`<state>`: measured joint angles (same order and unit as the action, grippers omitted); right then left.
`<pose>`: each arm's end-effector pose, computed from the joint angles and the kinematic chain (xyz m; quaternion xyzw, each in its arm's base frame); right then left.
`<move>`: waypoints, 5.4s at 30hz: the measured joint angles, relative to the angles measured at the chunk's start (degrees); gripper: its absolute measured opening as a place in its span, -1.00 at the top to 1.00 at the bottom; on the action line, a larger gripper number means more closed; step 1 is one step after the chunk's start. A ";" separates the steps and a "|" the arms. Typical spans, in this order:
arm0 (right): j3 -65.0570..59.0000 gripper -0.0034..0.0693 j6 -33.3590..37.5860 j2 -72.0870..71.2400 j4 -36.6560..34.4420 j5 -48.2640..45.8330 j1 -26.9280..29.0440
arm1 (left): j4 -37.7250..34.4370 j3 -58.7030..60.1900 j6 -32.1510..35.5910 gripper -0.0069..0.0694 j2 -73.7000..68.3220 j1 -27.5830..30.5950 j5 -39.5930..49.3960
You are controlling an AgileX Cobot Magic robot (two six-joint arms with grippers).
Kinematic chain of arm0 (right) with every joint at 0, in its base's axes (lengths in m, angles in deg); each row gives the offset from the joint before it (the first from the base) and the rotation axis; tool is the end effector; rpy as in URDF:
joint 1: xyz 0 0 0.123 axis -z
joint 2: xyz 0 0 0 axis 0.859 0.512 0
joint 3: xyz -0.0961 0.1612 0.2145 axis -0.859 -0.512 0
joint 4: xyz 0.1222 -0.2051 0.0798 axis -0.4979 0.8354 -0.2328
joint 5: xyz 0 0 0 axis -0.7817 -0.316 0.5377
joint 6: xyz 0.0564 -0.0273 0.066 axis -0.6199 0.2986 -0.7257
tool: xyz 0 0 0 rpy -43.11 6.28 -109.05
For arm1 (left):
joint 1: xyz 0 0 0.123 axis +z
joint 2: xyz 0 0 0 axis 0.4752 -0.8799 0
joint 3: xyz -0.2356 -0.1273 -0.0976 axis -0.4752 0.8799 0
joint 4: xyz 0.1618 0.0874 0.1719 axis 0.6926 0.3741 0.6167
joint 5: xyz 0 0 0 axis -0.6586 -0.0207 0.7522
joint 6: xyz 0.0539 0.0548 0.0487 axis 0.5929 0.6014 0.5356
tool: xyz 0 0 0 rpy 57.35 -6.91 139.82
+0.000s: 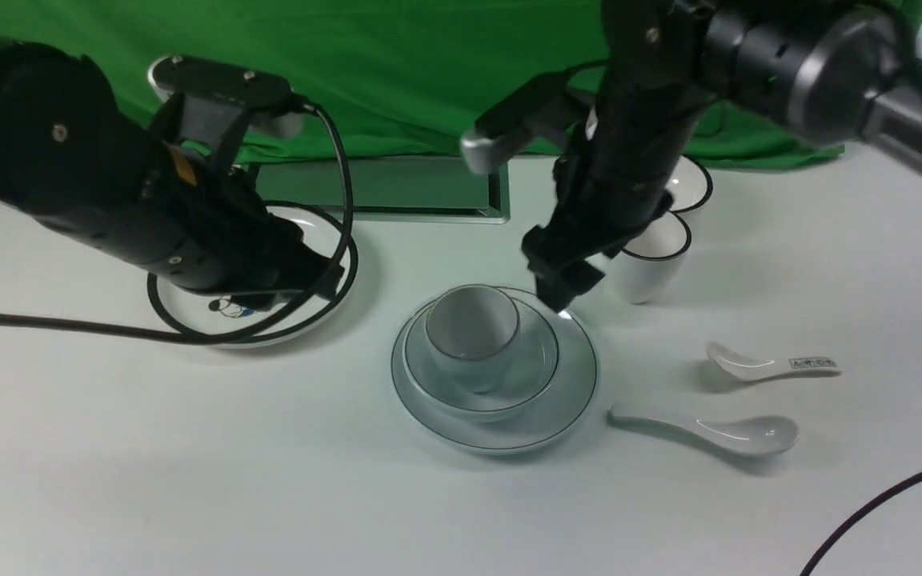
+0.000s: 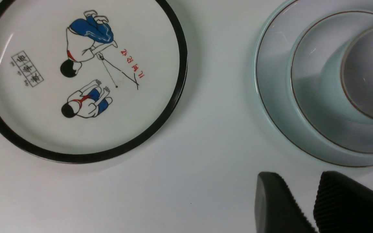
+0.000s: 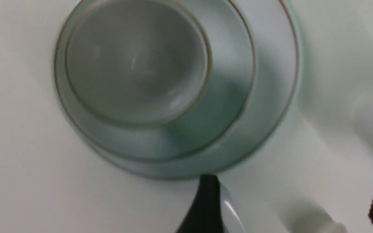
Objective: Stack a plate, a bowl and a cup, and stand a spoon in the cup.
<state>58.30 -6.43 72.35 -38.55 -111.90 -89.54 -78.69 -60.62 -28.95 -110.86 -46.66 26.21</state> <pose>0.3681 0.2239 0.3016 -0.4337 0.8817 0.0542 0.1779 0.2907 -0.1025 0.3038 0.1764 0.9319 -0.0765 0.3074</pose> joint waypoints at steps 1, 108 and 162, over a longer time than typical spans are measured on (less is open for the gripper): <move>-1.00 -0.86 0.87 -0.47 0.01 0.00 0.16 | 0.00 0.00 0.00 0.42 0.00 0.00 0.01; -59.97 0.84 14.29 -58.55 -26.24 69.38 -8.42 | 5.84 37.70 -10.89 0.92 67.13 0.00 -9.44; -108.20 0.88 -14.46 -109.39 0.47 77.35 29.46 | 5.84 37.72 -9.98 0.90 67.30 0.00 -9.77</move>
<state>-49.91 -20.90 -37.04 -38.07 -34.54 -60.08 -72.86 -22.90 -38.93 -43.56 -46.66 16.43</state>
